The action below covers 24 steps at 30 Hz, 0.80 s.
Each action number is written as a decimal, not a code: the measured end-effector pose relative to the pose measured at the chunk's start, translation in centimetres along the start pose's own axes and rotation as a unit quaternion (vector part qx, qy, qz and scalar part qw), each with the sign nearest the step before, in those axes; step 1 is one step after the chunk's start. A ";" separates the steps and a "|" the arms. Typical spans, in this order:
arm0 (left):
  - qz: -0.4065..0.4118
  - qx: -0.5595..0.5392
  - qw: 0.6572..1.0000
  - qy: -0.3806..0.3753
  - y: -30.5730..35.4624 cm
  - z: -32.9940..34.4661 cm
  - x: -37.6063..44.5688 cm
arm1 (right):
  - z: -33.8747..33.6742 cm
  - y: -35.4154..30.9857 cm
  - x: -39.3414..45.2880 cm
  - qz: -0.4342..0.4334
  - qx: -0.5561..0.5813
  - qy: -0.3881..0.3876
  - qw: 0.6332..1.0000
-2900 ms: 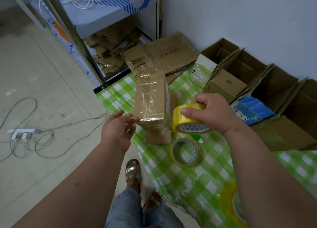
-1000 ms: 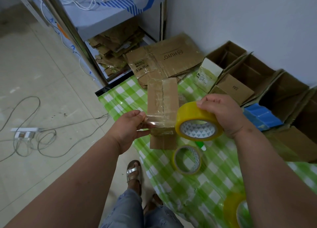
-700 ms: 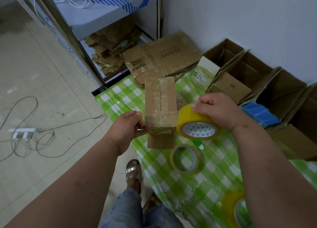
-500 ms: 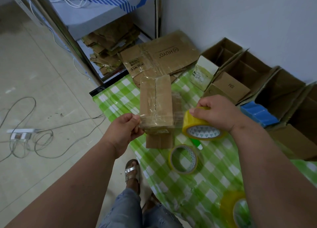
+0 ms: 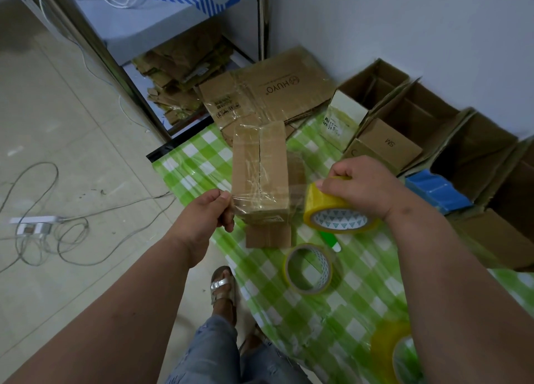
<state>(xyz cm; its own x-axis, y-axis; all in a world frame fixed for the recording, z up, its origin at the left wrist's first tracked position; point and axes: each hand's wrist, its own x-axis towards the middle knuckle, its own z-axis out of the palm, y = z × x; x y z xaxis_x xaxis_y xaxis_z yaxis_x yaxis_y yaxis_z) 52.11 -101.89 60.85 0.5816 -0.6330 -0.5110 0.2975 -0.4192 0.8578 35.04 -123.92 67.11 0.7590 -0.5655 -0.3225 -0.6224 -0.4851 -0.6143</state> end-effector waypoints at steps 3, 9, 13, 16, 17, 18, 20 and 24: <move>-0.006 0.014 1.000 0.013 0.0 -0.1 0.3 | 0.0 -0.6 0.3 0.002 -0.007 -0.011 1.000; -0.055 -0.038 0.997 0.038 -0.5 -0.2 0.5 | 0.7 -1.4 0.7 0.028 -0.025 -0.030 0.999; -0.065 -0.068 0.995 0.030 -0.7 -0.2 0.7 | 0.8 -1.7 1.0 0.033 -0.039 -0.035 0.998; -0.067 -0.075 0.994 0.033 -0.9 -0.2 0.9 | 0.7 -2.1 1.2 0.032 -0.049 -0.041 0.997; -0.068 -0.074 0.994 0.034 -1.0 -0.2 1.0 | 0.7 -2.2 1.3 0.032 -0.051 -0.043 0.997; -0.069 -0.074 0.994 0.034 -1.1 -0.3 1.1 | 0.6 -2.3 1.3 0.032 -0.054 -0.044 0.997; -0.070 -0.078 0.994 0.031 -1.2 -0.3 1.1 | 0.7 -2.3 1.4 0.033 -0.057 -0.047 0.997; -0.070 -0.074 0.994 0.026 -1.2 0.0 1.1 | 1.0 -2.0 1.5 0.047 -0.064 -0.054 0.995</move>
<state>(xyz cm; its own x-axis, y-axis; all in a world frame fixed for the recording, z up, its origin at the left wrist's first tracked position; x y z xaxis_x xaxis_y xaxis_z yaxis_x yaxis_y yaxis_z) 52.40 -102.08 59.22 0.5636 -0.5394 -0.6256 0.4848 -0.3973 0.7792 37.57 -123.11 67.13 0.7076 -0.5411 -0.4544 -0.7061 -0.5181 -0.4826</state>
